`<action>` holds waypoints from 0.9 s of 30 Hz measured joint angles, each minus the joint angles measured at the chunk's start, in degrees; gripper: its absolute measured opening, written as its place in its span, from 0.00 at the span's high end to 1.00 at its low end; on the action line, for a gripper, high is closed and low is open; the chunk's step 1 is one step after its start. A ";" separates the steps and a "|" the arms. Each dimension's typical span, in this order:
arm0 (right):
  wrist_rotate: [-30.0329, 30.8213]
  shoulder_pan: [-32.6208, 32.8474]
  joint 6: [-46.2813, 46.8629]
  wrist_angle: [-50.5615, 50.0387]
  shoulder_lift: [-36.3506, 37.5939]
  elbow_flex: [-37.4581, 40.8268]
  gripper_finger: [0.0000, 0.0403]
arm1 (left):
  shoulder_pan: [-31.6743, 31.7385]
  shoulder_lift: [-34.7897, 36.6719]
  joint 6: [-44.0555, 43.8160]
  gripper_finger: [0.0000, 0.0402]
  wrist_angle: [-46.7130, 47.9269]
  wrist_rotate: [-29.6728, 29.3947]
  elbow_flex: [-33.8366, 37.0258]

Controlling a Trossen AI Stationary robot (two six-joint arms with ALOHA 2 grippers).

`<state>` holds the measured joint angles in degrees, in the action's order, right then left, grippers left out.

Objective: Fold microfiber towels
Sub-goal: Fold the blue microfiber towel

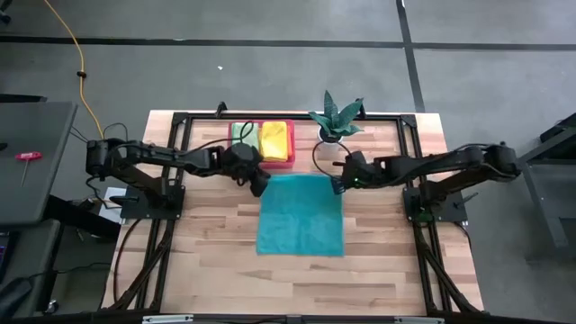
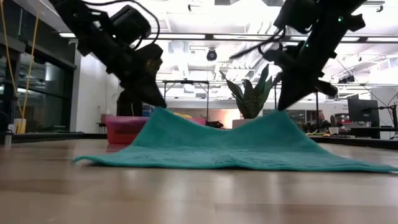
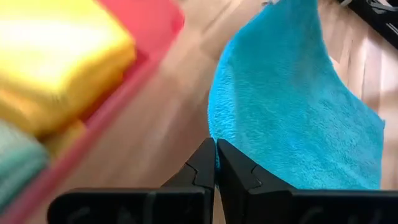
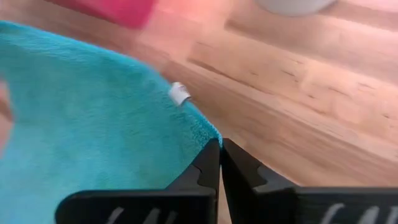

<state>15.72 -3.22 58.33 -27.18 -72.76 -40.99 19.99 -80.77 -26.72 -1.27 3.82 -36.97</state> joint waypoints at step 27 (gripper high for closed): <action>0.39 25.89 5.64 2.16 3.33 -0.10 1.00 | -23.99 7.69 11.84 1.00 12.37 -13.29 -2.91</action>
<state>16.11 22.66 63.96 -25.02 -69.43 -41.09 -4.01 -73.08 -14.88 11.10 -9.47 -39.88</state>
